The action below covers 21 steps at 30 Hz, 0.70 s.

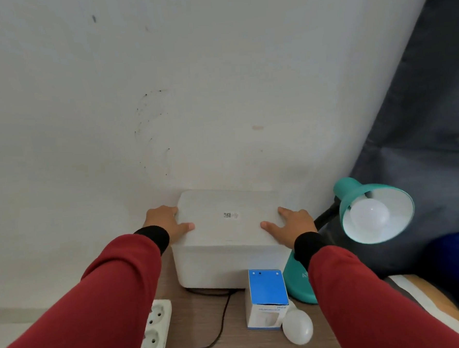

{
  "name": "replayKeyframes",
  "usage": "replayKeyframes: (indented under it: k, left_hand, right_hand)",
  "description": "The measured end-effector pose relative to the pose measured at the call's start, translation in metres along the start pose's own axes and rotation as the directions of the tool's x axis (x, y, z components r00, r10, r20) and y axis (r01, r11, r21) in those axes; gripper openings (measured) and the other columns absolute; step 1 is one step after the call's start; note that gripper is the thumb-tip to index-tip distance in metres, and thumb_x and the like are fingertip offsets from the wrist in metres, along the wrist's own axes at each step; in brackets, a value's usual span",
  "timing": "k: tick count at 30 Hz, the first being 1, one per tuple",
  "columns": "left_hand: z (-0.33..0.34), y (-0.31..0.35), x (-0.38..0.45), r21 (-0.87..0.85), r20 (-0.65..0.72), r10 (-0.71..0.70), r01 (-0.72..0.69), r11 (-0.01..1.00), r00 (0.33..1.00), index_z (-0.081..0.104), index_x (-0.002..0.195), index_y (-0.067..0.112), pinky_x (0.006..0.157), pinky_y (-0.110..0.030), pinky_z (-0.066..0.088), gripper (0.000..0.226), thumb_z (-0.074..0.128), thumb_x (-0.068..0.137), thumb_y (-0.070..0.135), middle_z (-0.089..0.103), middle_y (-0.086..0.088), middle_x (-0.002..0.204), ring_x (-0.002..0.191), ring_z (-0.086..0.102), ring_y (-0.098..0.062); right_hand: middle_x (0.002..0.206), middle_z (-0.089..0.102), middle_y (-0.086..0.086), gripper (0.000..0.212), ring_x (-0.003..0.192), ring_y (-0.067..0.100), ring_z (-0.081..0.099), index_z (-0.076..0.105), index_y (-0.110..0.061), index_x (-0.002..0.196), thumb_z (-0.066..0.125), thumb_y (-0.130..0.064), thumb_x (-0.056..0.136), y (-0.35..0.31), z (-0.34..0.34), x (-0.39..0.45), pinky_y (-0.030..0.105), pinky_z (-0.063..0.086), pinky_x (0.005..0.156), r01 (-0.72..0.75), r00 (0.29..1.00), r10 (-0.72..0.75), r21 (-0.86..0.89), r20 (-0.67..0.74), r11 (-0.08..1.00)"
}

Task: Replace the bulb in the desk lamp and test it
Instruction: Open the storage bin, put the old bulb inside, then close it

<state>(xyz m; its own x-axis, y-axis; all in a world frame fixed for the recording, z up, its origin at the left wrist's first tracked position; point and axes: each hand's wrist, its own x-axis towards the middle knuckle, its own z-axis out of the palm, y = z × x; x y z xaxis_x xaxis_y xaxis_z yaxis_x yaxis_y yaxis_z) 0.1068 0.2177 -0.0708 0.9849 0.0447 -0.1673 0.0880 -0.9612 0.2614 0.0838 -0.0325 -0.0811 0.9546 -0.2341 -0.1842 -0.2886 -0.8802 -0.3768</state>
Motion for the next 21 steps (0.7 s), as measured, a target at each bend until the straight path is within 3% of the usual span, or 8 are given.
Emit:
replayKeyframes:
  k: [7,13,21]
  left_hand:
    - [-0.009,0.0,-0.001,-0.089,-0.008,-0.048,0.048,0.995,0.999,0.042,0.141,0.014,0.11,-0.028,0.031,0.065,0.053,0.089,0.052,0.05,-0.006,0.141,0.132,0.045,-0.022]
    - [-0.019,-0.004,-0.012,-0.254,-0.066,-0.038,0.02,0.967,0.997,0.038,0.144,0.017,0.113,-0.031,0.031,0.066,0.059,0.088,0.046,0.047,-0.008,0.144,0.134,0.043,-0.025]
    - [-0.024,-0.013,-0.076,-0.417,-0.132,-0.033,-0.026,0.909,0.991,0.04,0.143,0.017,0.109,-0.032,0.038,0.065,0.064,0.087,0.04,0.055,-0.01,0.136,0.125,0.052,-0.026]
  right_hand:
    - [0.143,0.044,0.015,0.077,0.136,0.028,0.034,0.031,-0.015,0.146,0.048,-0.06,0.086,-0.004,-0.014,-0.003,0.033,0.029,0.111,0.054,0.998,-0.052,0.048,-0.047,0.997]
    - [0.139,0.035,0.018,0.076,0.124,0.031,0.047,0.029,-0.021,0.148,0.052,-0.058,0.085,-0.011,-0.026,-0.017,0.032,0.035,0.107,0.071,0.993,-0.058,0.124,-0.101,0.99]
    - [0.139,0.034,0.018,0.077,0.129,0.032,0.041,0.029,-0.023,0.147,0.056,-0.057,0.084,-0.005,-0.032,-0.074,0.033,0.034,0.108,0.088,0.987,-0.061,0.187,-0.148,0.978]
